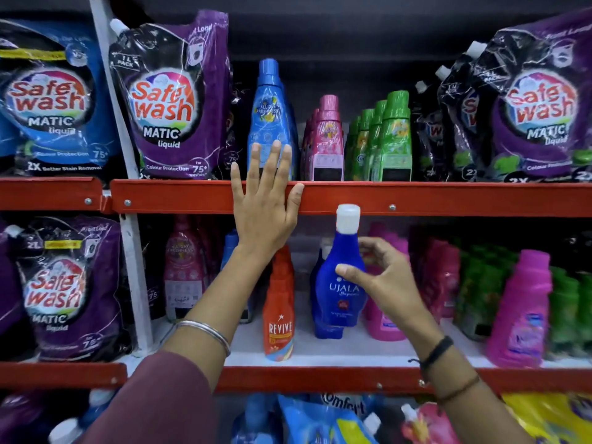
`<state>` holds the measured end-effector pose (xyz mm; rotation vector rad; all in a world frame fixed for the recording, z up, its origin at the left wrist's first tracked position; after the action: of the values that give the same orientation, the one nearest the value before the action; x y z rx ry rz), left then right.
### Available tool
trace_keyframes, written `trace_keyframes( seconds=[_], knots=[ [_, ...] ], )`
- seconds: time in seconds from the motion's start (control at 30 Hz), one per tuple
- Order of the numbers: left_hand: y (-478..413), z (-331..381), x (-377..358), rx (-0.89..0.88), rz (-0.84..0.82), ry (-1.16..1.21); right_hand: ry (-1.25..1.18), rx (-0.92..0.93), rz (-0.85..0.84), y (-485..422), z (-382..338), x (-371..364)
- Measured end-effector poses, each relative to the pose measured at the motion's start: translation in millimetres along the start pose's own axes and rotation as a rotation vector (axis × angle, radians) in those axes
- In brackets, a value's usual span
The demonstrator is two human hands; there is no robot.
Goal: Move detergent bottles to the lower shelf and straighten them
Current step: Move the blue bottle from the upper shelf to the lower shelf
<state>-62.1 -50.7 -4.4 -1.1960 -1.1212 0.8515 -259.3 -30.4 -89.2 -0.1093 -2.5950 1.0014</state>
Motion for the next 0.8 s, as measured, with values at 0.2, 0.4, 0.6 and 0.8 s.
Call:
trace_keyframes(
  seconds=[0.2,0.4,0.6,0.8],
  knots=[
    [0.5,-1.1,-2.6,-0.009,0.025,0.002,0.044,-0.146,-0.049,13.9,60.9,-32.7],
    [0.6,-2.4,-5.4,-0.021,0.047,-0.009,0.058,-0.232,-0.071,19.6,100.1,-49.3],
    [0.8,-3.5,-7.0,-0.026,0.063,-0.016,0.062,-0.257,-0.105,20.9,114.1,-54.6],
    [0.9,-2.3,-5.7,-0.017,0.039,-0.008,0.046,-0.228,-0.114,23.7,116.3,-56.3]
  ],
)
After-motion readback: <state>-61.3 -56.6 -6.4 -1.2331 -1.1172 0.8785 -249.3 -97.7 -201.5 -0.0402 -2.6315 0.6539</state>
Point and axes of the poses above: each hand's wrist, its own y-axis away from the middle knuckle, its own x-axis out of the back of the hand, z = x × y, the point moved 3 cm from there along -y, towards the middle knuckle, and after that the axes turned 11 degrees about y, right-handed, at the moved point
